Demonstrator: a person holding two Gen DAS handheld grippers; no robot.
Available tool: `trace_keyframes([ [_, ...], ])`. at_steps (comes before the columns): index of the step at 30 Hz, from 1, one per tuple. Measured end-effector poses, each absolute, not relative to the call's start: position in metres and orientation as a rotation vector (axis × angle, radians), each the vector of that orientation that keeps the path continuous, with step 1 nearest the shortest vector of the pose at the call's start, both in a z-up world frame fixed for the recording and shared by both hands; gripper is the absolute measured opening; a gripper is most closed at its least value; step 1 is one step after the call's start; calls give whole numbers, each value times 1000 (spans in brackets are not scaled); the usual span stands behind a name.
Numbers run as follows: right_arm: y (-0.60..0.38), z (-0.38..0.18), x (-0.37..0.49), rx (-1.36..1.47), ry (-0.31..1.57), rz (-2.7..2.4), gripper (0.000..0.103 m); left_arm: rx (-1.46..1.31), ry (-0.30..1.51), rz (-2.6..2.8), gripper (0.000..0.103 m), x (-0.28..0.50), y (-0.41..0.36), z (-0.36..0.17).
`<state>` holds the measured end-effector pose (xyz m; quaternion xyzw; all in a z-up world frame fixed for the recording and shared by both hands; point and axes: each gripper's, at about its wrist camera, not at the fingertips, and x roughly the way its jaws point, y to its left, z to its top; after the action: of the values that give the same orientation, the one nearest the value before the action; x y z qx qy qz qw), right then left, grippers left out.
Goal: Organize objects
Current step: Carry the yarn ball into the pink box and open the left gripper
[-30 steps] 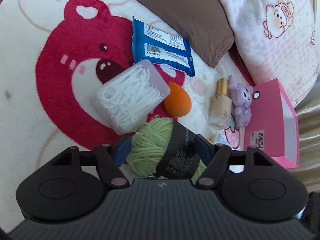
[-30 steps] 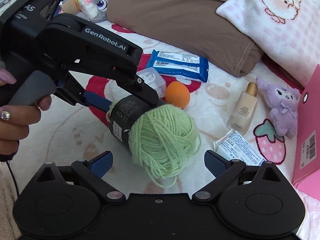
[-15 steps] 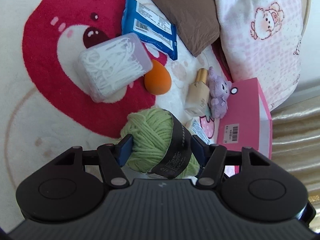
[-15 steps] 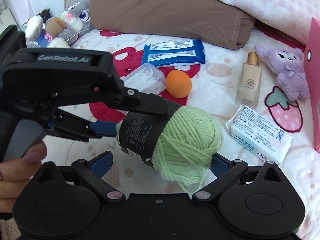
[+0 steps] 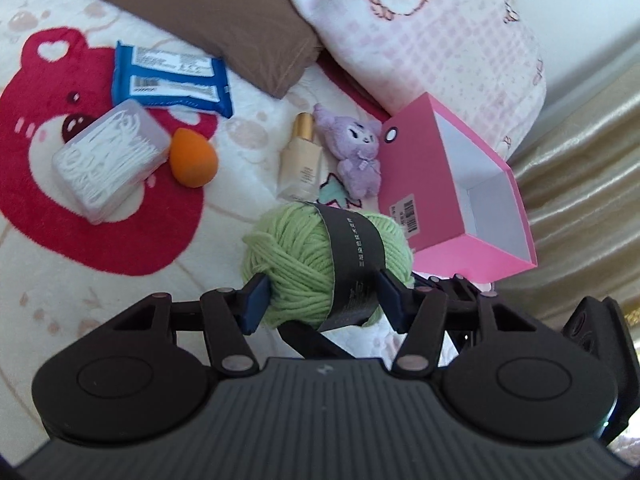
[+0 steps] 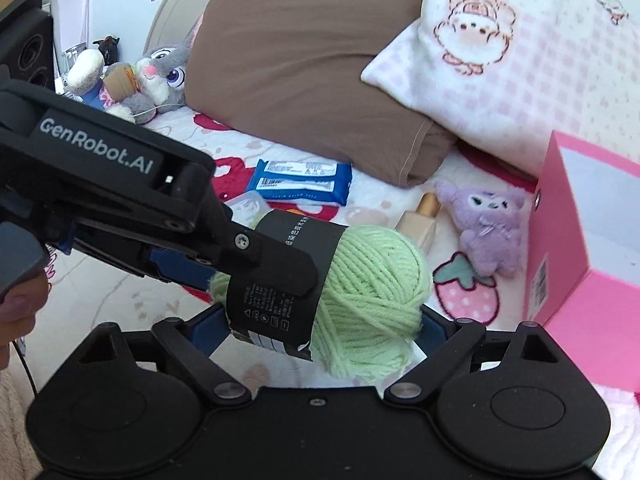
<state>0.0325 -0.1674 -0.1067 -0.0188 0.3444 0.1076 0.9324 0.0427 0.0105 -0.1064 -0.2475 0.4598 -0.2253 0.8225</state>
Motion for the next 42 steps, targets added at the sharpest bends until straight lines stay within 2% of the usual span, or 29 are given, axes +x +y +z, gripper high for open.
trace_keyframes([
  [12, -239, -30, 3, -185, 506, 101, 94, -432, 858, -641, 55, 49, -81, -22],
  [20, -310, 3, 1, -204, 490, -85, 94, -322, 918, -772, 57, 88, -186, 11],
  [27, -386, -1, 18, -106, 644, -179, 94, -401, 1138, -816, 57, 143, -263, -20],
  [32, -424, -26, 42, -14, 790, -193, 94, -430, 1262, -783, 57, 165, -297, -56],
  [42, -464, -68, 95, 145, 1117, -220, 95, -555, 1444, -678, 57, 198, -317, -122],
])
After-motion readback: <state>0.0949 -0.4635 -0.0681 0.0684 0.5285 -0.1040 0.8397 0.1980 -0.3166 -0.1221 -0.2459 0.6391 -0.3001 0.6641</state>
